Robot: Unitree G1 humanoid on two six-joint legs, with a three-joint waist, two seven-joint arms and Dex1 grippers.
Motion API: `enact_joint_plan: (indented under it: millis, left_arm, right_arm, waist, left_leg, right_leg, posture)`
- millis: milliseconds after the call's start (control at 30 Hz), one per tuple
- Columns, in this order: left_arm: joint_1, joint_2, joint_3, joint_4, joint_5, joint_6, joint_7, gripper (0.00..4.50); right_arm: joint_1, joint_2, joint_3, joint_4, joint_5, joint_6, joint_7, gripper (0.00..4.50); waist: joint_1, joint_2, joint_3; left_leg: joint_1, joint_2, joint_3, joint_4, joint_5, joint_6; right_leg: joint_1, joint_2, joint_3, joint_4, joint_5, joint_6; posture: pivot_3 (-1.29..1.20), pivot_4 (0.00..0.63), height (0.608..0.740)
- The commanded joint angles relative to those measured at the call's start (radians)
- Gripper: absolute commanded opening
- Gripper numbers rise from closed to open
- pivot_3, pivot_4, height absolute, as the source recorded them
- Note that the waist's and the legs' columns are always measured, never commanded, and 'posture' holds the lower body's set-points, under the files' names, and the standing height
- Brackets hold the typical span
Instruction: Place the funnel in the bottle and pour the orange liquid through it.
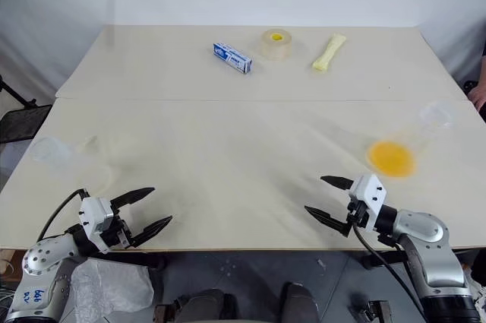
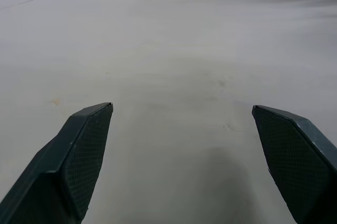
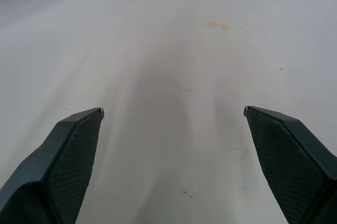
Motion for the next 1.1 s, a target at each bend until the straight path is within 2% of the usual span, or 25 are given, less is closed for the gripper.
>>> enact_joint_plan:
  millis: [33, 133, 367, 600, 667, 900, 1100]
  left_arm:
    - [-0.005, 0.002, 0.020, -0.037, -0.024, -0.002, 0.002, 4.50]
    - [-0.011, 0.003, 0.020, -0.033, -0.025, 0.002, 0.002, 4.50]
    - [-0.019, -0.027, 0.059, -0.145, -0.125, 0.217, 0.143, 4.50]
    - [0.080, -0.020, 0.077, -0.316, -0.108, 0.323, 0.237, 4.50]
    - [0.139, -0.024, 0.134, -0.359, -0.140, 0.354, 0.263, 4.50]
    - [0.375, -0.141, 0.382, -0.493, -0.195, 0.293, 0.341, 4.50]
    - [0.480, -0.183, 0.523, -0.492, -0.235, 0.274, 0.357, 4.50]
  right_arm:
    - [-0.004, 0.006, -0.010, -0.004, 0.006, -0.020, 0.006, 4.47]
    - [-0.009, 0.010, -0.008, -0.002, 0.003, -0.020, 0.003, 4.47]
    - [-0.025, 0.025, 0.006, 0.009, 0.002, -0.020, 0.014, 4.47]
    - [-0.099, 0.049, 0.042, 0.069, 0.005, -0.025, 0.065, 4.47]
    - [-0.139, 0.059, 0.060, 0.106, 0.000, -0.027, 0.087, 4.47]
    - [-0.311, 0.114, 0.115, 0.296, -0.031, -0.086, 0.169, 4.47]
    - [-0.409, 0.154, 0.133, 0.400, -0.043, -0.129, 0.212, 4.47]
  waist:
    - [0.000, 0.000, 0.000]
    - [0.000, 0.000, 0.000]
    - [0.000, -0.001, 0.000]
    - [-0.004, -0.001, 0.000]
    - [-0.006, -0.001, 0.001]
    - [-0.006, -0.005, 0.003]
    - [0.003, -0.007, 0.005]
  left_leg:
    - [0.000, 0.000, 0.000, 0.000, 0.000, 0.000]
    - [0.000, 0.000, 0.000, 0.000, 0.000, 0.000]
    - [0.000, 0.000, 0.000, 0.001, 0.000, 0.000]
    - [0.000, 0.000, 0.000, 0.001, 0.000, 0.000]
    - [0.000, 0.000, 0.000, 0.001, 0.000, 0.000]
    - [0.000, 0.001, 0.000, 0.001, 0.000, 0.000]
    - [-0.001, 0.000, -0.002, 0.002, 0.000, 0.000]
  right_leg:
    - [0.000, 0.000, 0.000, 0.000, 0.000, 0.000]
    - [0.000, 0.000, 0.000, 0.000, 0.000, 0.000]
    - [0.000, 0.000, 0.000, 0.001, 0.000, 0.000]
    - [0.000, 0.000, 0.000, 0.001, 0.000, 0.000]
    - [0.000, 0.000, 0.001, 0.001, 0.000, 0.000]
    - [0.000, 0.000, 0.001, 0.000, 0.000, 0.000]
    - [0.001, -0.001, 0.000, -0.001, 0.000, 0.000]
  posture:
    - [0.00, 0.150, 0.740]
    - [0.00, 0.150, 0.740]
    - [0.00, 0.150, 0.740]
    - [0.00, 0.150, 0.740]
    - [0.00, 0.150, 0.740]
    - [0.00, 0.150, 0.740]
    - [0.00, 0.150, 0.740]
